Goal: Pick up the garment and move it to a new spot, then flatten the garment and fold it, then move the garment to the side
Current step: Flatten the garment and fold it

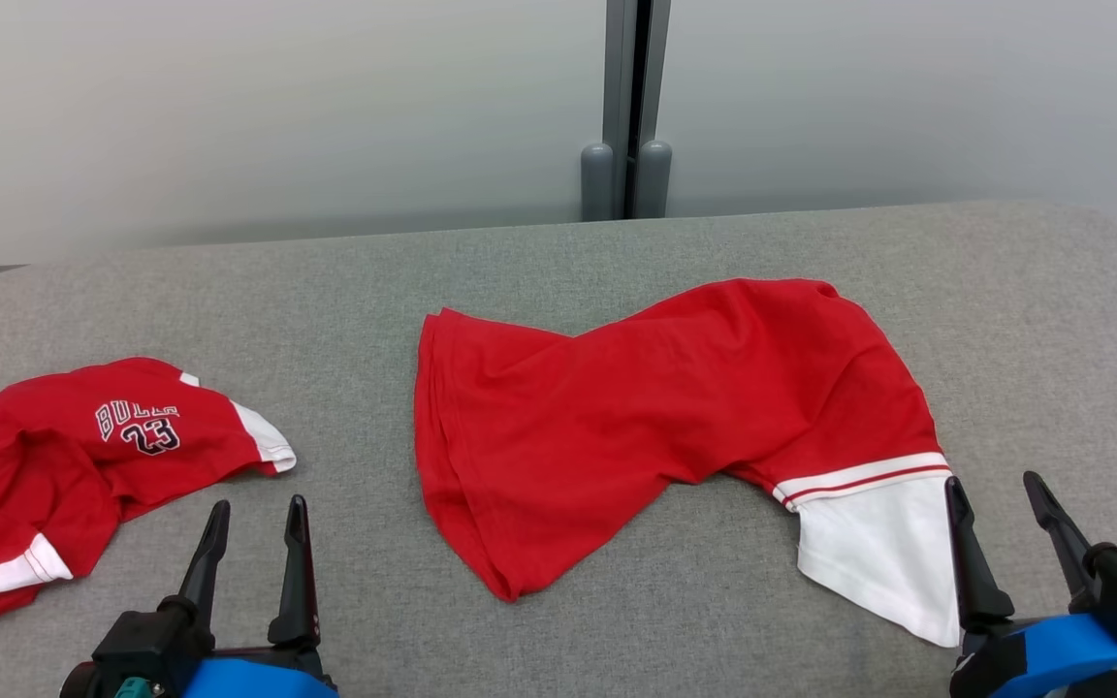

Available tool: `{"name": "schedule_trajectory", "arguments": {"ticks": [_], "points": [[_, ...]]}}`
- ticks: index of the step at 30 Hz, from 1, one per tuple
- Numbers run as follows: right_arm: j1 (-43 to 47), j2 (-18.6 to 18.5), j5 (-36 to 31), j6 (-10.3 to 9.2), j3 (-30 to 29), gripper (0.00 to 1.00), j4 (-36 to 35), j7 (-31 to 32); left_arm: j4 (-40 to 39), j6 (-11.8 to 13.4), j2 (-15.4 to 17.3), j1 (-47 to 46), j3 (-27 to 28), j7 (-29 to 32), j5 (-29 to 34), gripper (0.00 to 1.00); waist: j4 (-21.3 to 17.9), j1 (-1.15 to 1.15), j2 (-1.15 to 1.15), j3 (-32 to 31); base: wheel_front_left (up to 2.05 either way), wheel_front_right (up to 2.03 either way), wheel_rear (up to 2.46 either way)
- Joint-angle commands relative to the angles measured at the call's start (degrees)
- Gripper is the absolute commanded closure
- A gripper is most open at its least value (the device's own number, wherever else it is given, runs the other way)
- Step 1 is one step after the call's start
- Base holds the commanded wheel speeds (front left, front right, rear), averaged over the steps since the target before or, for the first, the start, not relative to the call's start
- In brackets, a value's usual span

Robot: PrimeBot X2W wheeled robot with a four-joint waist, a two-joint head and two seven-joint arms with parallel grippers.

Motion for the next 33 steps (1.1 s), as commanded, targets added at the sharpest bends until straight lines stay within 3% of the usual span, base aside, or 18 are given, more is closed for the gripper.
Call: {"name": "schedule_trajectory", "arguments": {"ticks": [1,10,21,27,33], "points": [[-0.7,-0.1,-0.4,0.03,0.4,0.0,0.4,-1.3,0.0,0.2,0.0,0.5,0.0,-0.3,0.0,0.0,0.0,0.01,0.0,-0.3,0.0,0.0,0.0],[-1.0,-0.1,0.6,0.03,2.4,0.0,1.8,-2.5,0.1,-1.1,-0.6,-0.5,-3.2,1.9,0.7,0.0,-0.4,0.01,0.0,-0.6,0.0,0.0,0.0],[-2.7,0.0,2.2,0.03,5.3,0.0,3.1,-2.5,10.4,-5.4,-3.6,-8.6,-12.9,17.4,-5.0,0.0,-2.4,0.01,0.0,1.5,0.0,0.0,0.0],[-3.6,0.0,2.8,0.03,6.6,0.0,4.2,-3.1,16.6,-5.4,-4.6,-13.0,-13.6,21.6,-7.6,0.0,-3.6,0.01,0.0,2.2,0.0,0.0,0.0],[-4.5,0.0,3.0,0.03,7.9,0.0,5.0,-3.4,22.3,-2.9,-5.0,-17.8,-12.4,22.2,-8.3,0.0,-4.9,0.01,0.0,2.8,0.0,0.0,0.0]]}}
